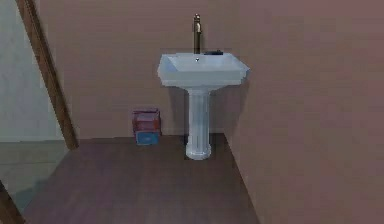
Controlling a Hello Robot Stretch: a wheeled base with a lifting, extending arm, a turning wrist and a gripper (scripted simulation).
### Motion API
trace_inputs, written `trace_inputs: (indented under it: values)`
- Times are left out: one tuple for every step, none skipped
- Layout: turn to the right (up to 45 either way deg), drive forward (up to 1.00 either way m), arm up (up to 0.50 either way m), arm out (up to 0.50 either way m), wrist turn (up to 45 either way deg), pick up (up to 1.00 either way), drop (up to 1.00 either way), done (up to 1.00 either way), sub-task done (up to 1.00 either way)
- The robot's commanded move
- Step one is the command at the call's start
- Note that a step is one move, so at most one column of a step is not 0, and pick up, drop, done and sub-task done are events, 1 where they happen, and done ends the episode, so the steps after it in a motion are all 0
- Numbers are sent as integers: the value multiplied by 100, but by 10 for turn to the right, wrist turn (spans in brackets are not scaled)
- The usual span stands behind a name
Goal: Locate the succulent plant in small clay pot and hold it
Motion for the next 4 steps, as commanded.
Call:
trace_inputs:
  values:
    - [450, 0, 0, 0, 0, 0, 0, 0, 0]
    - [0, 5, 0, 0, 0, 0, 0, 0, 0]
    - [-450, 0, 0, 0, 0, 0, 0, 0, 0]
    - [-30, 0, 0, 0, 0, 0, 0, 0, 0]
